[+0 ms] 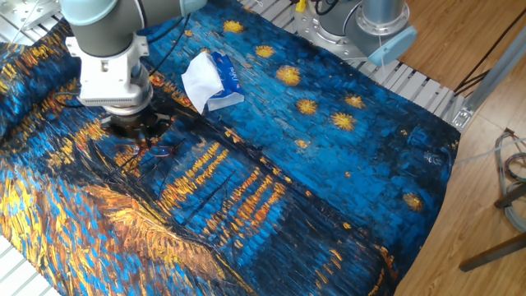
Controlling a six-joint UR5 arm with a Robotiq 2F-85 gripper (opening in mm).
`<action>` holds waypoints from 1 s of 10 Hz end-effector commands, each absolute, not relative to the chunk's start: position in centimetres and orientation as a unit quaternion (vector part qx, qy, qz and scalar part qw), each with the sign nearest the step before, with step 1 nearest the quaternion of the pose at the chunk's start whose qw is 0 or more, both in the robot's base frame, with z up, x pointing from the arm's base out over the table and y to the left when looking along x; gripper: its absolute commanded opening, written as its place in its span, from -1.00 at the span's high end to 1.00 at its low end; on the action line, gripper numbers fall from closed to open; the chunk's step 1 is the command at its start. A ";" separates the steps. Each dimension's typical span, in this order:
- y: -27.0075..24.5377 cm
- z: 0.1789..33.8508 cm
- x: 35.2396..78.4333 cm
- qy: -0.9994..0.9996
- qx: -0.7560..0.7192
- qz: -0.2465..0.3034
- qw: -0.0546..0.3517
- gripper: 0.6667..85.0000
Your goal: Unfold the leg of the glasses (with one hand)
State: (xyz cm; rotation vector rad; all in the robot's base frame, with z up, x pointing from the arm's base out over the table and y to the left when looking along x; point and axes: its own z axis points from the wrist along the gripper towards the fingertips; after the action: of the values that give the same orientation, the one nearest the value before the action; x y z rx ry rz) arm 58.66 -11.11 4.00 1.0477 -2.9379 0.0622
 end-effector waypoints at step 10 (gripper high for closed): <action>-11.9 4.2 58.6 -0.951 0.308 0.033 0.016 0.70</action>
State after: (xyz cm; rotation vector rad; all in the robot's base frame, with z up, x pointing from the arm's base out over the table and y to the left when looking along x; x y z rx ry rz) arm 58.96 -11.69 4.07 0.8668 -3.0016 0.1046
